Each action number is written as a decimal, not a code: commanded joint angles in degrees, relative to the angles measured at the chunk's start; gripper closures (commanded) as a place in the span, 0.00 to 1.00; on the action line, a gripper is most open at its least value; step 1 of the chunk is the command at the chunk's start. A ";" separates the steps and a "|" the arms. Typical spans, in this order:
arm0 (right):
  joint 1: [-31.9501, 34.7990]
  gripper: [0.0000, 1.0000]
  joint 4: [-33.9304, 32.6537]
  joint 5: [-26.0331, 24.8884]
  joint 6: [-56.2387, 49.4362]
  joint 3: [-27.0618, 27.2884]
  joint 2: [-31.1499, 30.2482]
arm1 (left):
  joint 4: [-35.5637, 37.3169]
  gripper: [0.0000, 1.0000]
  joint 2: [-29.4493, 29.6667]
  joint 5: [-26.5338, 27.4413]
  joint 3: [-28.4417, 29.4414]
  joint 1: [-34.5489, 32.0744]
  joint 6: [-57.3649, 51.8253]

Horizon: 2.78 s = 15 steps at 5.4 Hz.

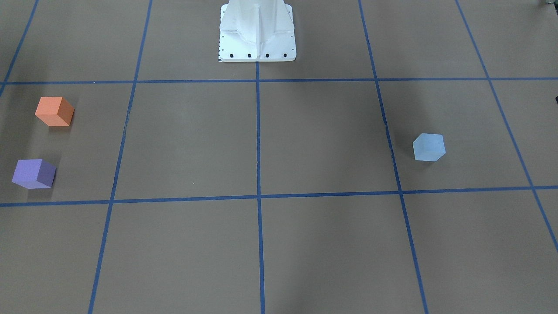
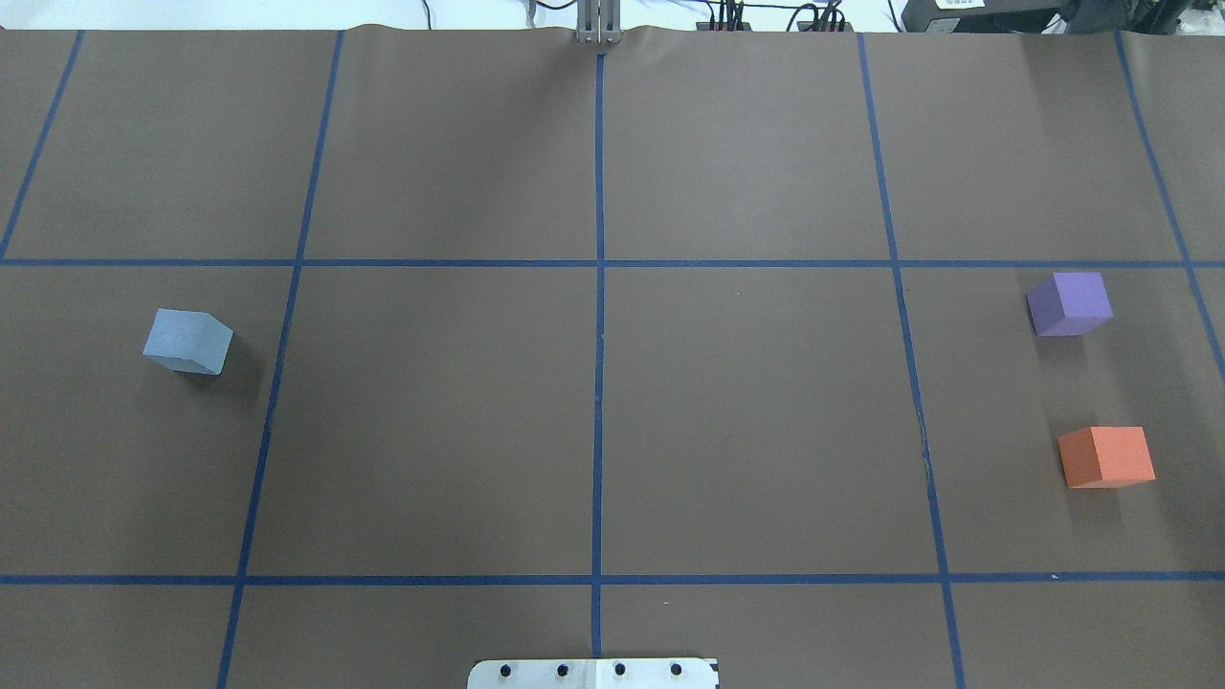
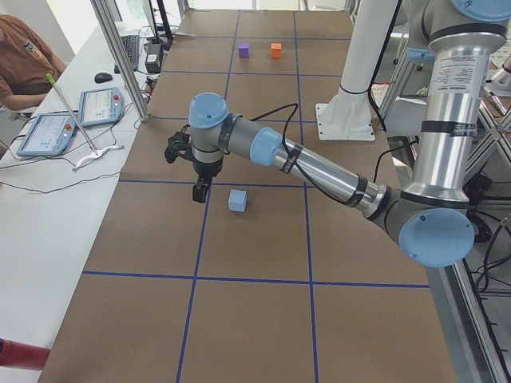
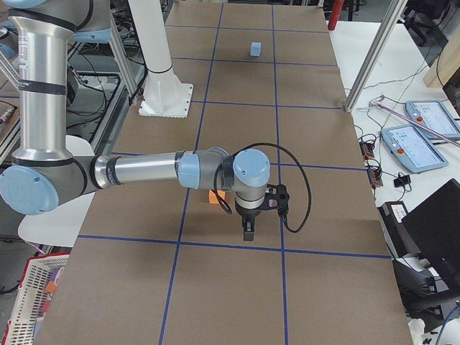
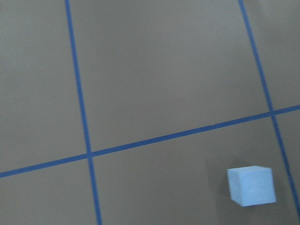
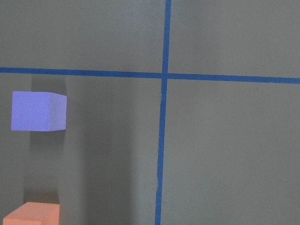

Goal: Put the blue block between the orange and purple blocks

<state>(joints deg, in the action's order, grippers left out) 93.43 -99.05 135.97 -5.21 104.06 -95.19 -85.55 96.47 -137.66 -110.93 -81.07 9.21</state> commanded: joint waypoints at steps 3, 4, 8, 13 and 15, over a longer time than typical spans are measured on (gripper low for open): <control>-0.09 0.01 -0.09 1.31 -0.24 0.53 -0.44 | -12.53 0.00 0.75 14.06 0.01 21.18 33.80; -0.09 0.01 0.00 1.32 -0.33 0.44 -0.35 | -12.71 0.00 -0.04 18.09 0.01 24.44 35.94; -0.09 0.01 -0.09 1.32 0.02 0.53 -0.44 | -24.33 0.00 -1.71 24.37 7.79 29.74 37.01; -0.09 0.00 0.00 1.32 0.02 0.44 -0.09 | -27.04 0.00 -1.72 24.02 11.61 31.75 37.28; -0.09 0.01 -0.09 1.23 0.02 0.26 0.09 | -27.04 0.00 -1.72 23.93 11.70 32.73 37.37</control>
<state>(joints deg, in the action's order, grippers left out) 93.34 -99.08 137.22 -5.19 104.37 -95.15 -112.59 94.75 -113.71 -99.43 -48.89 46.55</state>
